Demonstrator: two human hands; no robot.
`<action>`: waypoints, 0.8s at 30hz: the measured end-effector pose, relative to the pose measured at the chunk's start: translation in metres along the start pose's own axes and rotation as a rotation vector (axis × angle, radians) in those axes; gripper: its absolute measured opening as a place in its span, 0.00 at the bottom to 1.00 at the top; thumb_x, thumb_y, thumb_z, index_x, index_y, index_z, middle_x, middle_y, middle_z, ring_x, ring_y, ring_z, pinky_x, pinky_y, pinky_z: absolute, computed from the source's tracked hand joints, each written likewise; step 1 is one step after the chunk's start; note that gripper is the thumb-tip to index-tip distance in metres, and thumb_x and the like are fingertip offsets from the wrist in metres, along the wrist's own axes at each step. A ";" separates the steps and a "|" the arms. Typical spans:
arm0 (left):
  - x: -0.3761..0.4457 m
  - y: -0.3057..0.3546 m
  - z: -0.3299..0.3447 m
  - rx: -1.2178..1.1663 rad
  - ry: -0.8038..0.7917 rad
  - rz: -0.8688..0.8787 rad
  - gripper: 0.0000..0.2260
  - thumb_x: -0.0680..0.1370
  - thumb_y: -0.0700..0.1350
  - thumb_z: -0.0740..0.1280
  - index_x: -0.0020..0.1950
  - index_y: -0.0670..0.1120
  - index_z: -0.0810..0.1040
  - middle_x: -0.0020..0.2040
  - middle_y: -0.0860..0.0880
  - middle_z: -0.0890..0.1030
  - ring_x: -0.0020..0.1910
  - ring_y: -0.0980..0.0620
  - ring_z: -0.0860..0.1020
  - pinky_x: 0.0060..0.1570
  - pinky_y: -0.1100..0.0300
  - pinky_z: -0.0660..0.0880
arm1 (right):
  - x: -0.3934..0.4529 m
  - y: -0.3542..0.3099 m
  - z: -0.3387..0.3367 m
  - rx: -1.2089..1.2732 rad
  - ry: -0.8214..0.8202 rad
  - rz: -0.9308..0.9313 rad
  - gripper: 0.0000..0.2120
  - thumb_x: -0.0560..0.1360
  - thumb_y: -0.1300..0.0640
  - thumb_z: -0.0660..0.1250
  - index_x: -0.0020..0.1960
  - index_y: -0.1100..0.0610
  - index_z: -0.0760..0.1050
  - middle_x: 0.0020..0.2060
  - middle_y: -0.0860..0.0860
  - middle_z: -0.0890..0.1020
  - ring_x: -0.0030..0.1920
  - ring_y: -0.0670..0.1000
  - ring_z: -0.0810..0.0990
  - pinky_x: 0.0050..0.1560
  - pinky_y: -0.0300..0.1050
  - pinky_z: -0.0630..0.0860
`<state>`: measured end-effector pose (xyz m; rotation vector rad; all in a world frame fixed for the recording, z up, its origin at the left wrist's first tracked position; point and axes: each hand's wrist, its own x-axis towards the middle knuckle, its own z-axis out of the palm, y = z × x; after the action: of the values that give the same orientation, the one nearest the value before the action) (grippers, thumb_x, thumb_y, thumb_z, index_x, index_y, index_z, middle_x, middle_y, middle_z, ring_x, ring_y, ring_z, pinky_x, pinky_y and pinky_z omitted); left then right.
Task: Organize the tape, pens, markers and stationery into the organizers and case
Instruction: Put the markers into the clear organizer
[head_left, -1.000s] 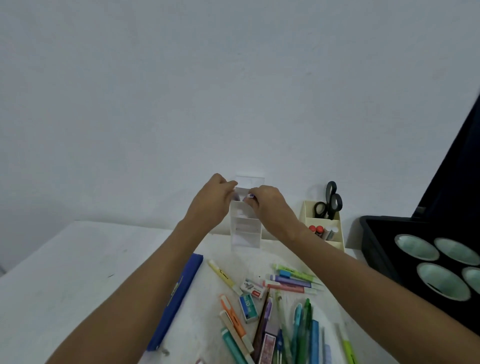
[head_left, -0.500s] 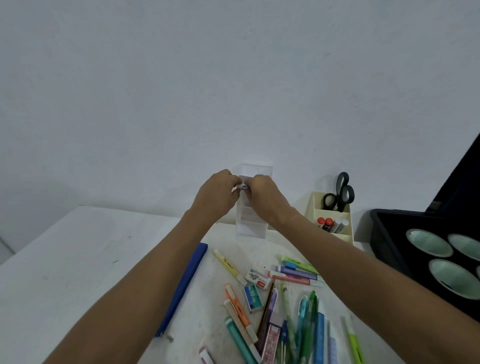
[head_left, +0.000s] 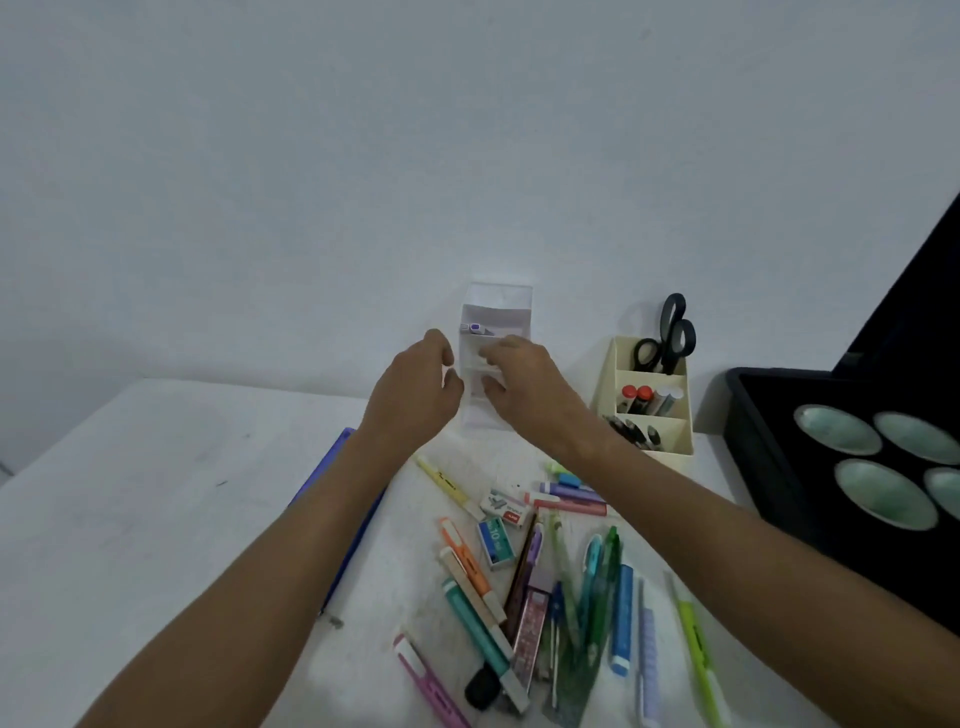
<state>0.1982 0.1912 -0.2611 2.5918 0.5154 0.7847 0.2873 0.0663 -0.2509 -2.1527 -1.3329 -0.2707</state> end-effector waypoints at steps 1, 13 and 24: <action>-0.005 -0.004 0.004 0.017 -0.063 -0.006 0.02 0.76 0.41 0.63 0.47 0.44 0.71 0.37 0.50 0.74 0.36 0.50 0.73 0.36 0.56 0.71 | -0.009 0.003 0.001 0.000 -0.031 -0.007 0.12 0.76 0.64 0.64 0.58 0.64 0.78 0.54 0.60 0.81 0.54 0.58 0.78 0.57 0.43 0.71; -0.044 -0.017 0.041 0.265 -0.770 0.101 0.12 0.76 0.43 0.69 0.59 0.49 0.79 0.55 0.49 0.75 0.55 0.51 0.75 0.54 0.58 0.74 | -0.097 0.070 0.004 -0.247 -0.529 0.327 0.12 0.78 0.59 0.63 0.56 0.64 0.79 0.53 0.59 0.81 0.47 0.54 0.78 0.44 0.39 0.69; -0.050 -0.010 0.048 0.323 -0.807 0.137 0.12 0.77 0.42 0.68 0.60 0.48 0.81 0.57 0.50 0.77 0.54 0.51 0.76 0.47 0.64 0.70 | -0.120 0.087 -0.002 -0.486 -0.502 0.362 0.10 0.77 0.63 0.62 0.58 0.61 0.75 0.55 0.58 0.78 0.56 0.56 0.76 0.52 0.46 0.75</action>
<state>0.1848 0.1652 -0.3251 2.9463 0.2205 -0.3699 0.3058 -0.0529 -0.3367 -2.9656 -1.1731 0.1186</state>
